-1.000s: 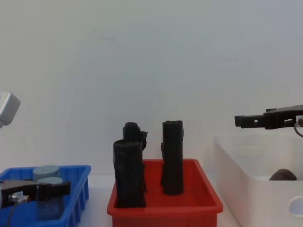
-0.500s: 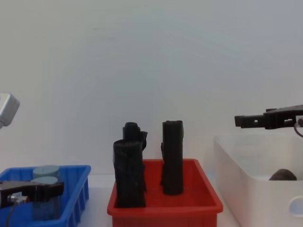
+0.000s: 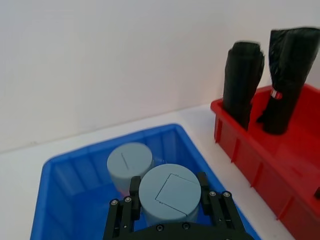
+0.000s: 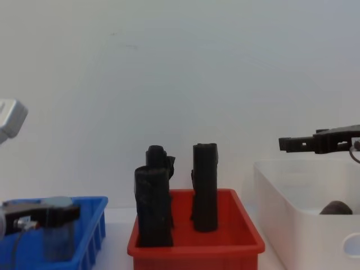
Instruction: Pick the cotton swabs from the blue box and place them into the white box.
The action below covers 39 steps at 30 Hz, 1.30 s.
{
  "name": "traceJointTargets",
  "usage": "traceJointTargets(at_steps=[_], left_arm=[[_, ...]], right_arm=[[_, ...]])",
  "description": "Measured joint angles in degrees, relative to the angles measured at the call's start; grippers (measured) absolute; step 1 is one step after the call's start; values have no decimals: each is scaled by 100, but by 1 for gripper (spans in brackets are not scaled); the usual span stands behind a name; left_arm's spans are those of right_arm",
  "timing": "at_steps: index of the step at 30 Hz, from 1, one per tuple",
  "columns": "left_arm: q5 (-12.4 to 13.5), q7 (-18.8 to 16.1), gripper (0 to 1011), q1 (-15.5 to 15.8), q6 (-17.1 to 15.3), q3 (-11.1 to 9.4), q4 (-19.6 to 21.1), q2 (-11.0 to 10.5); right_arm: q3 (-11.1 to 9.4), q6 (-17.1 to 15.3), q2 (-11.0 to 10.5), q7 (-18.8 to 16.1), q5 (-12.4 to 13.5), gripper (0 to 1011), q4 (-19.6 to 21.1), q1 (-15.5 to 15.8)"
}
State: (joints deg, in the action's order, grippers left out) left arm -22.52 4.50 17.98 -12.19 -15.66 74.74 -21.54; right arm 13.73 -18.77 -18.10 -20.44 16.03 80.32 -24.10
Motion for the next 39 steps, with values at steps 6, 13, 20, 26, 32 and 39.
traceJointTargets(at_steps=[6, 13, 20, 26, 32, 39], left_arm=[[209, -46, 669, 22, 64, -21, 290, 8], [545, -59, 670, 85, 121, -52, 656, 31], [883, 3, 670, 208, 207, -87, 1003, 85], [1175, 143, 670, 388, 322, -127, 1287, 176], [1440, 332, 670, 616, 454, -177, 1493, 309], [1702, 584, 670, 941, 596, -264, 1629, 538]], right_arm=[[0, 0, 0, 0, 0, 1001, 0, 0], [3, 11, 1, -19, -4, 1001, 0, -3], [34, 129, 20, -201, -49, 1001, -33, -51], [102, 360, 68, -534, -128, 1001, -121, -143], [178, 591, 125, -821, -207, 1001, -190, -220], [336, 985, 258, -1198, -367, 1001, -305, -347]])
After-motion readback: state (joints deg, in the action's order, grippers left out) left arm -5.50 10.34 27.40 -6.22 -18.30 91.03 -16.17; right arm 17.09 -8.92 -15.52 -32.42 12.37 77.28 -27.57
